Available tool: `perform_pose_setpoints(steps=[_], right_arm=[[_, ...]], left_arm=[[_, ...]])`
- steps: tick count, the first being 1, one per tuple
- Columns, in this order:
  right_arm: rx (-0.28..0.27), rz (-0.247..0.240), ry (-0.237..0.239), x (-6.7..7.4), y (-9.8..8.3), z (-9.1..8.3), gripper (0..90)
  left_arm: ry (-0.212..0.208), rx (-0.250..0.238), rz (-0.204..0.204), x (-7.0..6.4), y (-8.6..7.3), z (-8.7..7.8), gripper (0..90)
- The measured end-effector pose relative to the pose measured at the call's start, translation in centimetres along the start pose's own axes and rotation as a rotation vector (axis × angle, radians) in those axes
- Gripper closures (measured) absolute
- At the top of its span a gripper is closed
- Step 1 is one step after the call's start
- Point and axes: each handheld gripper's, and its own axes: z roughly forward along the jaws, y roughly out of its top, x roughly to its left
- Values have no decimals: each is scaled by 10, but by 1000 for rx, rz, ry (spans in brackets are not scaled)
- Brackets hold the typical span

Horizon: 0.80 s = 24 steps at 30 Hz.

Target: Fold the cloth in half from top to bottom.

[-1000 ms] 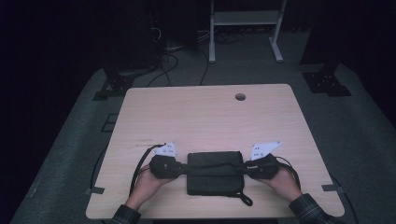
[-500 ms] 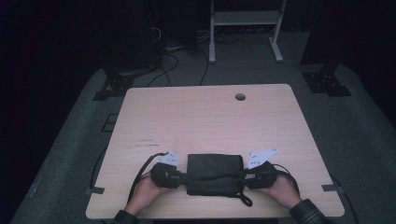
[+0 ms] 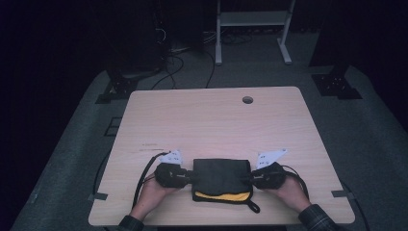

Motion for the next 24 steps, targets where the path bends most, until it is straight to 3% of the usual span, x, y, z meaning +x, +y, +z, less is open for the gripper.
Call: perform_pose_setpoints(steps=[6,7,8,9,12,17,24], right_arm=[[50,-39,65,17,-3,6,814],[78,-60,73,24,-6,8,805],[78,-60,73,24,-6,8,805],[94,-97,51,31,-11,9,804],[92,-101,43,32,-12,9,794],[56,-46,23,26,-10,3,618],[-29,8,-113,7,-14,-16,343]], left_arm=[[-18,73,37,-15,-7,9,665],[-11,90,51,-17,-9,10,649],[-5,96,56,-20,-11,11,649],[1,92,58,-23,-14,12,633],[8,91,67,-25,-14,12,597],[31,79,76,-30,-14,8,373],[180,13,41,-22,-19,-11,117]])
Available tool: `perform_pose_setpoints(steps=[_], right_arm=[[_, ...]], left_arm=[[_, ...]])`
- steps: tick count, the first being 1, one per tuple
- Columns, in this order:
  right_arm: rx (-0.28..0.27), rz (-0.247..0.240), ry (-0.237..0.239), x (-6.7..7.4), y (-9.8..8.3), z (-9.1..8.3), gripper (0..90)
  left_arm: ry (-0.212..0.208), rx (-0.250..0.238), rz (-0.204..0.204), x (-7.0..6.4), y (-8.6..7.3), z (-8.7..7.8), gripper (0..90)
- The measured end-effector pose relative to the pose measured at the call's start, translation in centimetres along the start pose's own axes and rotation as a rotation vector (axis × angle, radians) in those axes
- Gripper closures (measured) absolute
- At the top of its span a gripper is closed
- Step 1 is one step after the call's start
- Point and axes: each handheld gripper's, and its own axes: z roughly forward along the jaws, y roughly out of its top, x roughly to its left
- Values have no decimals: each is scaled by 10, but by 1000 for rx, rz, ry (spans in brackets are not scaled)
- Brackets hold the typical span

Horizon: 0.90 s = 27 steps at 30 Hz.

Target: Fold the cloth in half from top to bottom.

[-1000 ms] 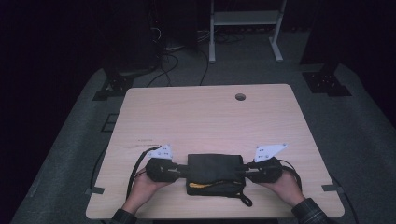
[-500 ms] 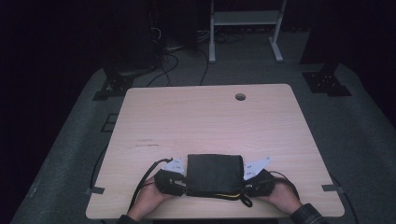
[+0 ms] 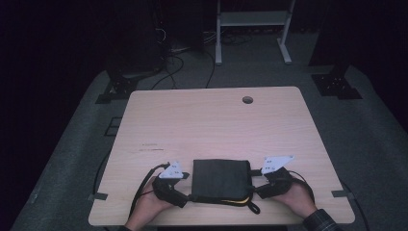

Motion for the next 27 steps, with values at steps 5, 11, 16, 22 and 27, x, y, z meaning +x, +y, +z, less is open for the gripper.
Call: perform_pose_setpoints(steps=[5,11,16,22,27], right_arm=[[-27,81,-129,-12,-5,-11,184],[-39,159,-206,-26,-18,-24,122],[-29,196,-245,-32,-32,-35,101],[27,257,-288,-37,-49,-39,98],[87,282,-339,-41,-62,-38,96]], left_arm=[[77,-22,-22,10,-7,-14,59],[175,-12,-42,19,-22,-31,0],[225,10,-72,26,-37,-41,0],[264,85,-109,36,-58,-47,0],[293,120,-112,42,-68,-48,0]])
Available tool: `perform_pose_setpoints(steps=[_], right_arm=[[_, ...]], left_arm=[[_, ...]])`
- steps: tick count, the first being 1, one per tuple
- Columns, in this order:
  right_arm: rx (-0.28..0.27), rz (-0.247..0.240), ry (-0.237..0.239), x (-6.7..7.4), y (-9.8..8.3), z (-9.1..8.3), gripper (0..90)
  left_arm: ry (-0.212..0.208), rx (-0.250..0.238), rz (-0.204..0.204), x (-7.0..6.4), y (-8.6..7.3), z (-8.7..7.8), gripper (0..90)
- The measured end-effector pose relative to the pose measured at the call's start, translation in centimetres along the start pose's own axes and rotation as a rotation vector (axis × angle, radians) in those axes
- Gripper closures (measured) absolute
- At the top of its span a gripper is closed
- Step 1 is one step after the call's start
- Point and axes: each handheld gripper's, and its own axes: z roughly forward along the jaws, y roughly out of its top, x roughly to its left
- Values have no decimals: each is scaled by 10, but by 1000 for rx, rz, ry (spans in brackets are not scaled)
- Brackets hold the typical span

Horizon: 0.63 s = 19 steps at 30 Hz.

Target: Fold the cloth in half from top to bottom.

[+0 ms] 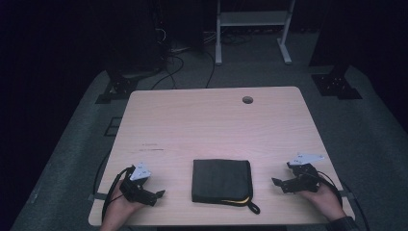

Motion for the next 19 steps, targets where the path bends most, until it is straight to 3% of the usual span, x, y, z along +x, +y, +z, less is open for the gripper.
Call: perform_pose_setpoints(steps=[2,8,19], right_arm=[[7,-7,-26,-2,-3,2,75],[-27,-16,-13,-7,-8,4,24],[-25,-10,-16,-6,-9,3,24]], left_arm=[[-6,-11,-8,2,-2,0,0],[-37,-64,-3,5,-7,3,0],[-40,-63,-1,6,-7,3,0]])
